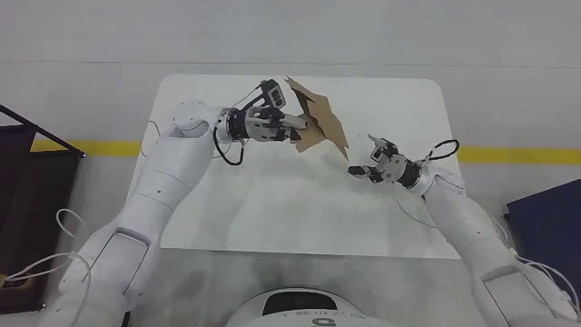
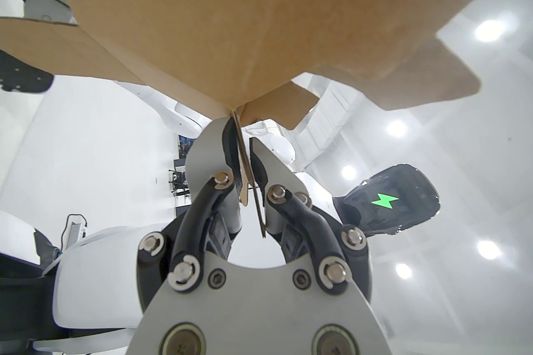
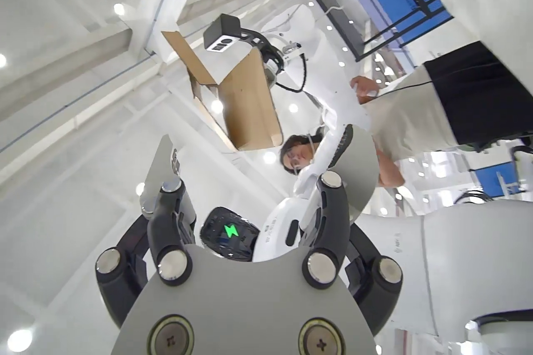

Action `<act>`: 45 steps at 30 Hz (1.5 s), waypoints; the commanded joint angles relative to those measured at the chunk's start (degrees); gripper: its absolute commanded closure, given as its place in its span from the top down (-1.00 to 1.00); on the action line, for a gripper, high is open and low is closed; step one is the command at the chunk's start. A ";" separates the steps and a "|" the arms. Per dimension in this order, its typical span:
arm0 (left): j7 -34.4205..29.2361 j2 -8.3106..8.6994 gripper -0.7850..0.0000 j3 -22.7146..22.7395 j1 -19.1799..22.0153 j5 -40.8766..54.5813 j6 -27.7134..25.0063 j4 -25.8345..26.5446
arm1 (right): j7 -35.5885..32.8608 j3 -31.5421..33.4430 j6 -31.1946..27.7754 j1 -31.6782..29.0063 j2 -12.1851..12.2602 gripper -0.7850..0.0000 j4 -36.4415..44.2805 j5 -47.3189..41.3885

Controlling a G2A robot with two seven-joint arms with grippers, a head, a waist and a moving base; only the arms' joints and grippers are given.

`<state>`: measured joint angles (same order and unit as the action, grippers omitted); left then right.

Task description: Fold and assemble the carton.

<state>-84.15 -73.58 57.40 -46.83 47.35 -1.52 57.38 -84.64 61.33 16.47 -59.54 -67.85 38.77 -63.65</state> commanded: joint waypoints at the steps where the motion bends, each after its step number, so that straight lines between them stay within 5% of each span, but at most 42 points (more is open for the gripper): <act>1: 0.73 0.01 -1.00 -0.03 0.41 -1.01 -0.29 0.22 | 1.73 0.44 0.86 -0.23 -0.01 0.51 0.73 -0.83; 22: 7.51 -0.08 -1.00 -2.51 3.22 -12.24 -1.17 3.53 | 12.70 4.97 6.71 -4.80 1.04 0.47 14.97 -3.24; 25: 8.87 -0.16 -1.00 -3.29 3.68 -14.57 -1.18 4.40 | 13.90 4.75 7.26 -5.01 0.92 0.25 16.57 -3.35; 29: 10.50 -0.28 -1.00 -4.39 4.10 -17.47 -1.06 6.16 | 14.61 4.73 7.72 -5.21 0.87 0.22 17.71 -3.43; 37: 11.76 -0.28 -1.00 -4.98 3.47 -18.93 -0.73 7.86 | 15.86 5.08 7.17 -5.27 0.75 -0.58 18.12 -3.77; 39: 11.82 -0.21 -1.00 -4.85 3.30 -19.04 -0.69 7.93 | 16.34 5.41 6.50 -5.13 0.68 -0.96 17.69 -4.35; 45: 12.32 0.13 -1.00 -4.14 2.26 -19.25 -0.44 8.50 | 17.01 7.01 2.63 -4.65 0.79 -1.00 16.57 -4.04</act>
<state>-71.90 -73.51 53.16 -44.36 28.11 -2.03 65.76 -67.61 68.05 19.93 -64.21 -67.11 55.42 -67.94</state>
